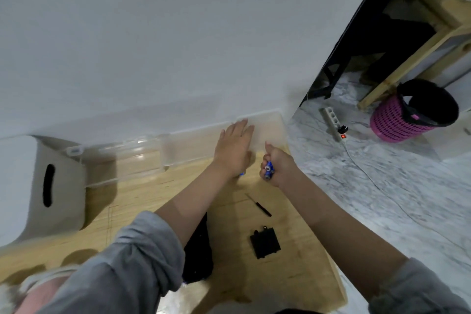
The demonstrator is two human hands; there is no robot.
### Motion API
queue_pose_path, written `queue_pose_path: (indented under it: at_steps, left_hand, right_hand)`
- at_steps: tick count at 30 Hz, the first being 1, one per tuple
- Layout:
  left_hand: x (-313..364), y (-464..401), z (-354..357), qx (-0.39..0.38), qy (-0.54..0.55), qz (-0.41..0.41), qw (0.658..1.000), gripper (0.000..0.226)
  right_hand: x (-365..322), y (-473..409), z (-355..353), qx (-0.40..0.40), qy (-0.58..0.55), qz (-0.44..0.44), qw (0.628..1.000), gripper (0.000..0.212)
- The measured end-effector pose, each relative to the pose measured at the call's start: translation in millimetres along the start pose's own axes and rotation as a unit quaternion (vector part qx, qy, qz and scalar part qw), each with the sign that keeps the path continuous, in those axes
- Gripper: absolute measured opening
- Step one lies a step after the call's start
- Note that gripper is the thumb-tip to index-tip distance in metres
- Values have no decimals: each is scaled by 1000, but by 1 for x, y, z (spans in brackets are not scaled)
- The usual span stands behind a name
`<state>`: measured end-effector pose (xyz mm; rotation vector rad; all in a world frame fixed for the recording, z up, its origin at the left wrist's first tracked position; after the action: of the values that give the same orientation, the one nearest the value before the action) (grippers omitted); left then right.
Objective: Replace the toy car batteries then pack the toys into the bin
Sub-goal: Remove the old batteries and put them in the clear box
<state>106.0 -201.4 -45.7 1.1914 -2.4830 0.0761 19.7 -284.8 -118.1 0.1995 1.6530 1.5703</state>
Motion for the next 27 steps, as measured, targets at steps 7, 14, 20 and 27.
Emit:
queue_pose_path:
  at_steps: [7,14,20,27]
  left_hand:
    - [-1,0,-3,48,-37,13,998,83]
    - [5,11,-18,162,-125,15,979,108]
    - [12,11,-34,174,-114,8,978,123]
    - [9,7,-35,160,-121,-6,980,131]
  right_hand:
    - [-26,21,-1,38,-25,-66,997,31]
    - [-71,47,19,-18,-56,-134,989,26]
    - [-74,34,24,-71,-265,-100,956,36]
    - [-71,25,20,15,-212,-86,973,19]
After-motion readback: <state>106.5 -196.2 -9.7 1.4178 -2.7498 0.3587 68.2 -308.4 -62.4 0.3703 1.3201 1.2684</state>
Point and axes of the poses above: each hand's wrist, its own y-axis away from the middle knuckle, its own z-axis out of the palm, x = y × z, the point moved 10 cm from there along -y, towards the middle knuckle, and after that the axes turned 4 degrees about z, right-handed, at the moved point
